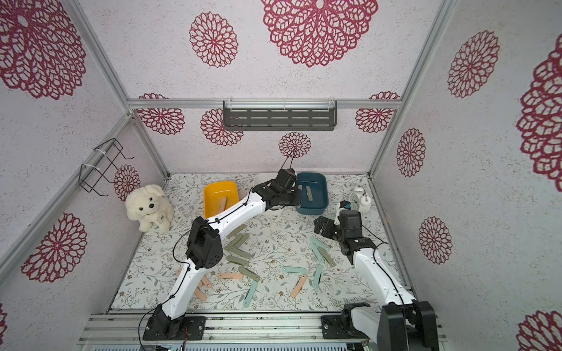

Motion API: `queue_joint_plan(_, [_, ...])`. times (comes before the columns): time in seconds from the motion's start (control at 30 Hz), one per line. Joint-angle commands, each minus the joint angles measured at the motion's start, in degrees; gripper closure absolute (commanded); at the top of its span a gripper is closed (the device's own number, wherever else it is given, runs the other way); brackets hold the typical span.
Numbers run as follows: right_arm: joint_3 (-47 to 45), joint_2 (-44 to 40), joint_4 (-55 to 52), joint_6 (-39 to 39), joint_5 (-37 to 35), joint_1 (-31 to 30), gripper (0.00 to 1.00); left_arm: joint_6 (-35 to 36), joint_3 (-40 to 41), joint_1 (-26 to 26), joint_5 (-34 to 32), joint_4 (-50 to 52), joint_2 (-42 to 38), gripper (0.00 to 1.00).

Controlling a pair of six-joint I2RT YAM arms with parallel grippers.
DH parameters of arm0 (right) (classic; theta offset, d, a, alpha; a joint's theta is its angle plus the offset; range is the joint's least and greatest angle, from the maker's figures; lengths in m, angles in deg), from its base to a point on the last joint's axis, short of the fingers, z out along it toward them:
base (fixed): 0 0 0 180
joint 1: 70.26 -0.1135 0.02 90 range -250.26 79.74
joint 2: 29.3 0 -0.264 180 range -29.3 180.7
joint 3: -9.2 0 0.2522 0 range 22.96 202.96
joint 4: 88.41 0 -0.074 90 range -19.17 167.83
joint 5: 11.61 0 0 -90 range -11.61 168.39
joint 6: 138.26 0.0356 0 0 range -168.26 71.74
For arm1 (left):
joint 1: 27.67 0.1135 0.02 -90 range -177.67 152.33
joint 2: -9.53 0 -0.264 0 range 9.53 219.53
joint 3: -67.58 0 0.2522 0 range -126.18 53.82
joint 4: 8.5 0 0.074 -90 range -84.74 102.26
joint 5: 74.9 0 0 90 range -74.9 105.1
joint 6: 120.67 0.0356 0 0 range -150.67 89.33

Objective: Place the fruit knives into the storage box by color
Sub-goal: Place the fruit knife in the storage box.

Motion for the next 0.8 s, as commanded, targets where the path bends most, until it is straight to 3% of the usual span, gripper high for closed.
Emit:
queue_joint_plan(0.0, [-0.18,-1.09,2.59,0.74,3.07,0.85,0.01,0.45,-4.09,0.37,-3.53,-9.42,4.02,1.0])
queue_joint_plan(0.2, [-0.5,-1.41,2.85,0.43,3.78,2.25,0.0,0.19,-12.05,0.5,-5.8,-10.22,11.69,1.0])
queue_joint_plan(0.43, [-0.58,-0.22,4.15,0.5,4.76,2.66,0.01,-1.01,-12.08,1.15,-5.68,-9.76,14.26,0.98])
queue_joint_plan(0.5, [-0.62,0.2,4.69,0.59,5.11,2.65,0.01,-1.16,-11.89,1.25,-5.06,-8.88,14.16,0.9])
queue_joint_plan(0.67, [1.5,2.46,4.82,-0.25,5.46,2.89,0.01,-1.12,-7.64,1.21,-1.93,-8.68,11.42,0.61])
queue_joint_plan(0.77, [3.44,4.81,5.95,-0.11,5.71,3.0,0.01,-0.92,-6.66,1.18,-1.64,-8.17,8.87,0.52])
